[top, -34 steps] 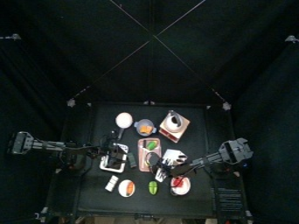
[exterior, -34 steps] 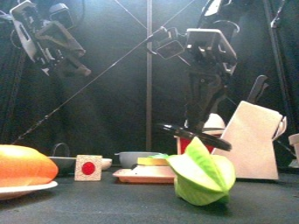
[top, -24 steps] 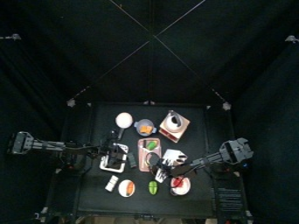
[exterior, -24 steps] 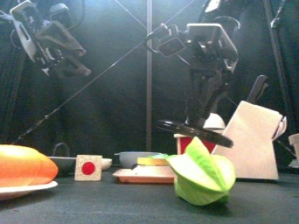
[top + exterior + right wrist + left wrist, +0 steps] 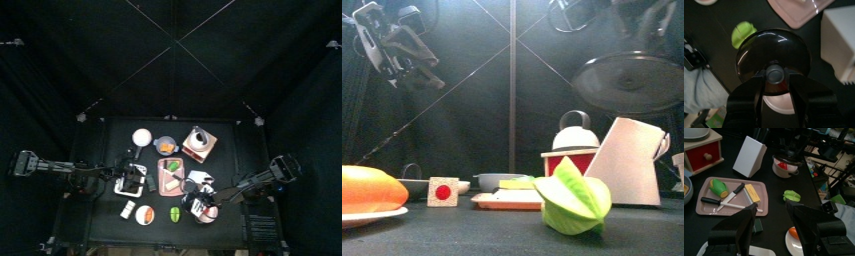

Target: Place pot lid on pot

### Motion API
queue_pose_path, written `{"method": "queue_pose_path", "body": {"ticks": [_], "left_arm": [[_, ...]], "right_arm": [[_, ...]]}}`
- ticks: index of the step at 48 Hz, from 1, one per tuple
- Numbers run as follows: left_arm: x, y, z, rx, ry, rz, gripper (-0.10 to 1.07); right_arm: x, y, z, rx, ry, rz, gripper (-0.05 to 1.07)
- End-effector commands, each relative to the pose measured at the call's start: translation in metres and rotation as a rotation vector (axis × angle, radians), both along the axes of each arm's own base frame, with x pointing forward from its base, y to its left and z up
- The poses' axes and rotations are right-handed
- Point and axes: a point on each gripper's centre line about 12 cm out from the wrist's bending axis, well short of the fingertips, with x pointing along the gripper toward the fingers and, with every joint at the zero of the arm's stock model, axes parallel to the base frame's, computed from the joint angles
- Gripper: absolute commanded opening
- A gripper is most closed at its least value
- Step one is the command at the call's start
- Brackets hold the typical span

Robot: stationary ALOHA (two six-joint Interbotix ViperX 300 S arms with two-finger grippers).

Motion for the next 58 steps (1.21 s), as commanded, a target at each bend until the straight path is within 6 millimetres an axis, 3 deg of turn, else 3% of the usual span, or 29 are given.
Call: {"method": "queue_pose_path", "body": {"ticks": [1,18,58], "left_arm": [[0.002,-0.001,0.006,-0.002,-0.017,-0.003,0.87],[0.001,-0.001,0.003,-0.002,-0.011,-0.003,0.87],[0.000,0.000,0.002,-0.002,-0.007,-0.002,0.87]], "right_arm": [[-0.009,0.007,0.006,0.016,0.001,0.022,0.59],[-0.019,0.014,-0.028,-0.017,0.140,0.029,0.59],[-0.013,0.014,-0.042,-0.043,0.168,0.030,0.59]]}}
